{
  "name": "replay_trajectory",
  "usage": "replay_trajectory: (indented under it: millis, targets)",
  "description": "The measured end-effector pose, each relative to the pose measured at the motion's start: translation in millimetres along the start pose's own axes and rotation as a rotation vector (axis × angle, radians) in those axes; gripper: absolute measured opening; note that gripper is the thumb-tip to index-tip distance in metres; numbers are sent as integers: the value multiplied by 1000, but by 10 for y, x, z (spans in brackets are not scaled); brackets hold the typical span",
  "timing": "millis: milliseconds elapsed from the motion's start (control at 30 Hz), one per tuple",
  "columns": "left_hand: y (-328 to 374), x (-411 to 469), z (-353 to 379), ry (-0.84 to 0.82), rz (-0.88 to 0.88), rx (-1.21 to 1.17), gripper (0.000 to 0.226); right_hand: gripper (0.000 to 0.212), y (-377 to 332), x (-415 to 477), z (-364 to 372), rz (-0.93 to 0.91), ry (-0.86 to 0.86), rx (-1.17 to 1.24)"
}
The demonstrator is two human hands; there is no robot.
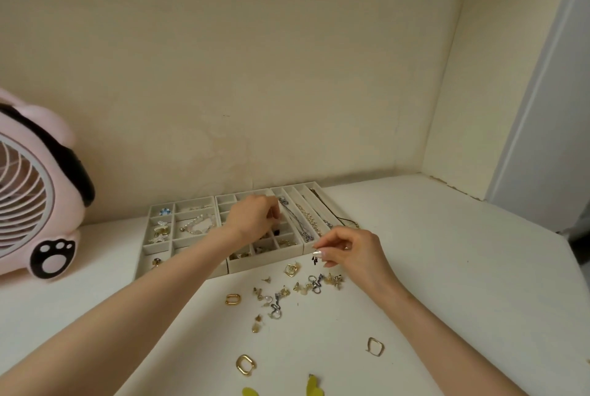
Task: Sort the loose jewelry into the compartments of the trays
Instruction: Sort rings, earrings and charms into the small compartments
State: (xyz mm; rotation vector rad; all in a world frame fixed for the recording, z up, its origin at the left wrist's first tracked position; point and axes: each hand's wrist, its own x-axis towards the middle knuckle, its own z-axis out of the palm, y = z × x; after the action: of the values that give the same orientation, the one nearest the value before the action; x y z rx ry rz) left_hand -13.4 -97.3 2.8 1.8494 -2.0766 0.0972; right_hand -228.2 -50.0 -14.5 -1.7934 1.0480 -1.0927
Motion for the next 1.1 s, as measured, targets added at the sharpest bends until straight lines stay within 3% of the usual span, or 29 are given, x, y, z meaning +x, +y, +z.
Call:
replay_trajectory:
  millis: [200, 367, 533, 800, 1100]
  targets:
    - [-127, -231, -151, 88, -15, -146, 7, 22, -143, 137, 15, -20, 27, -21]
    - [-126, -448, -202, 146, -27, -200, 9, 20, -310, 546, 131, -86, 23, -266]
    - [-168, -566, -178, 166, -65, -241, 7, 5, -269, 899, 369, -47, -87, -443]
    - [-197, -547, -195, 160, -73, -269, 6, 9, -180, 1045, 503, 23, -241, -688]
    - [-167, -554, -233, 154, -61, -277, 7, 13, -175, 1068, 581, -97, -277, -916]
